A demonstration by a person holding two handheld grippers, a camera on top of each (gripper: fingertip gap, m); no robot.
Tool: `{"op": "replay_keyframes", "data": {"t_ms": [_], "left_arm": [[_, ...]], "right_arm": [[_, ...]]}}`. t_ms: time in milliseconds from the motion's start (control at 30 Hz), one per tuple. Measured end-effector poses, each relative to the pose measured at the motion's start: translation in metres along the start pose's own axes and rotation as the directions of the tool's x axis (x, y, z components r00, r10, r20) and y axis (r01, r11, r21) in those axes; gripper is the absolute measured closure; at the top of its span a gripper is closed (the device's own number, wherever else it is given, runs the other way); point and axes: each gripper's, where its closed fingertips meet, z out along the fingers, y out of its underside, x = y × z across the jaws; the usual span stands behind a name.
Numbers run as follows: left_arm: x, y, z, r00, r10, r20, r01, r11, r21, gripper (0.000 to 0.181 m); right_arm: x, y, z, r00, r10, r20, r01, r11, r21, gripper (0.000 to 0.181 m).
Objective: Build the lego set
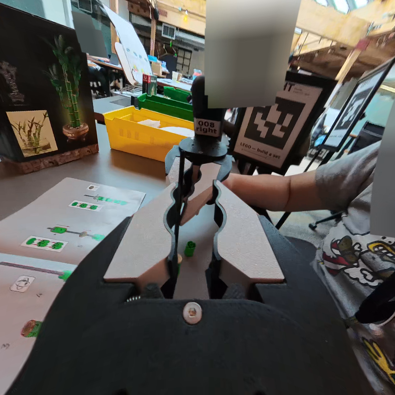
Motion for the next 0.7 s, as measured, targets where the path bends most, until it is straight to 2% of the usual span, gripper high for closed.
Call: {"op": "replay_keyframes", "data": {"t_ms": [100,200,267,433,567,700], "left_arm": [[-0.003,-0.007,0.007,0.999,0.037,-0.011,-0.037,0.999,0.018,0.163],[-0.004,-0.011,0.007,0.999,0.016,-0.043,-0.014,0.999,0.041,0.166],[-0.002,-0.009,0.007,0.997,0.038,-0.061,-0.036,0.999,0.03,0.175],[-0.002,-0.003,0.01,0.997,0.046,-0.068,-0.044,0.999,0.029,0.176],[-0.004,0.007,0.013,0.996,0.044,-0.073,-0.046,0.999,-0.018,0.178],[-0.011,0.007,0.013,0.998,0.055,-0.025,-0.055,0.998,-0.017,0.181]], "right_arm": [[-0.001,0.004,0.0,0.997,-0.072,-0.02,0.071,0.997,-0.033,0.179],[-0.003,0.006,0.0,0.997,-0.081,-0.015,0.081,0.996,-0.037,0.179],[-0.003,0.004,-0.001,0.997,-0.072,-0.008,0.072,0.997,-0.026,0.179],[-0.005,0.004,-0.001,0.998,-0.061,0.011,0.061,0.998,-0.02,0.178],[-0.007,0.0,-0.003,0.999,-0.043,0.025,0.043,0.999,0.002,0.179],[-0.007,0.002,-0.003,0.998,-0.018,0.058,0.018,1.0,0.006,0.174]]}}
